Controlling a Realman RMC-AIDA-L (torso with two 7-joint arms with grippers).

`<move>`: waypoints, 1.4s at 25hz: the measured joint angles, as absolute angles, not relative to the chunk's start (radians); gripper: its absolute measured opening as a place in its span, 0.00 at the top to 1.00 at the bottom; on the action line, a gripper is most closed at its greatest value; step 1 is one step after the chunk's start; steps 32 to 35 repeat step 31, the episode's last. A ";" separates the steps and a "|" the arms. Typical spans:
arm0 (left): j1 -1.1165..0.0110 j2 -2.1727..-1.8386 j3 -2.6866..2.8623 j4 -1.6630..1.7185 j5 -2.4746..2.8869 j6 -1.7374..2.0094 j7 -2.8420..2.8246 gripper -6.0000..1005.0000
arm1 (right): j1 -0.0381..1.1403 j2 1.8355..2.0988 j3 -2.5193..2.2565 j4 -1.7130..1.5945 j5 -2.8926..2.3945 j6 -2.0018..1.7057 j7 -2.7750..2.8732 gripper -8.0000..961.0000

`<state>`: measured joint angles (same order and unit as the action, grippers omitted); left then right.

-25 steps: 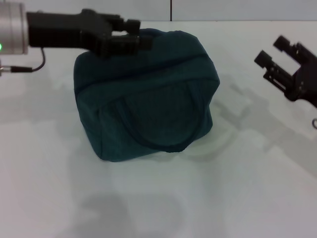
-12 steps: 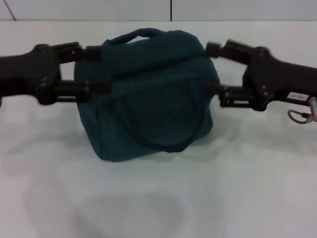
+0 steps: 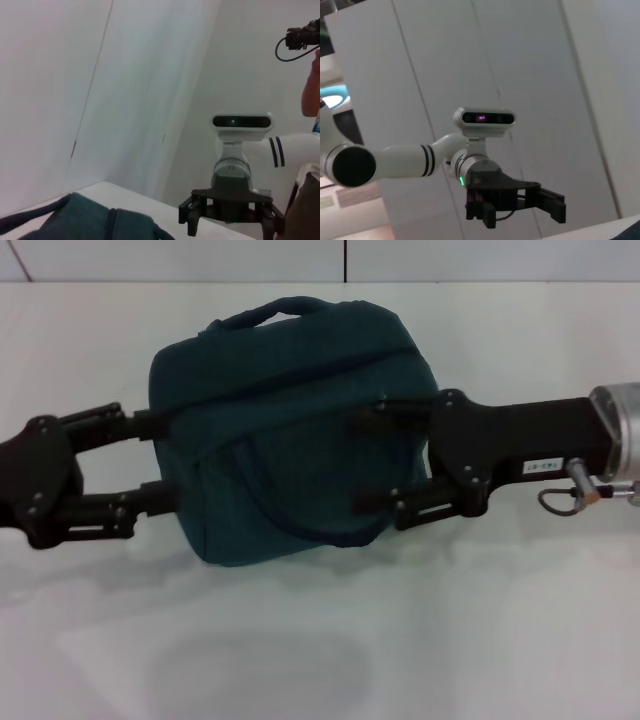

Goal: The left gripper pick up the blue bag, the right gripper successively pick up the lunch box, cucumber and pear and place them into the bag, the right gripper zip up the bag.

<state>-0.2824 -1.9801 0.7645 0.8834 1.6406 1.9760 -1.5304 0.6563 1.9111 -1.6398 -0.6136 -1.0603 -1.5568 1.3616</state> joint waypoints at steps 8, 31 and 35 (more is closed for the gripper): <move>-0.274 -1.972 0.764 0.873 1.636 1.990 -1.512 0.11 | 0.663 1.929 -1.635 -0.622 -1.089 -1.552 1.375 0.10; -0.275 -1.969 0.764 0.863 1.635 1.991 -1.507 0.11 | 0.666 1.950 -1.629 -0.621 -1.134 -1.540 1.376 0.11; -0.275 -1.969 0.764 0.863 1.635 1.991 -1.507 0.11 | 0.666 1.950 -1.629 -0.621 -1.134 -1.540 1.376 0.11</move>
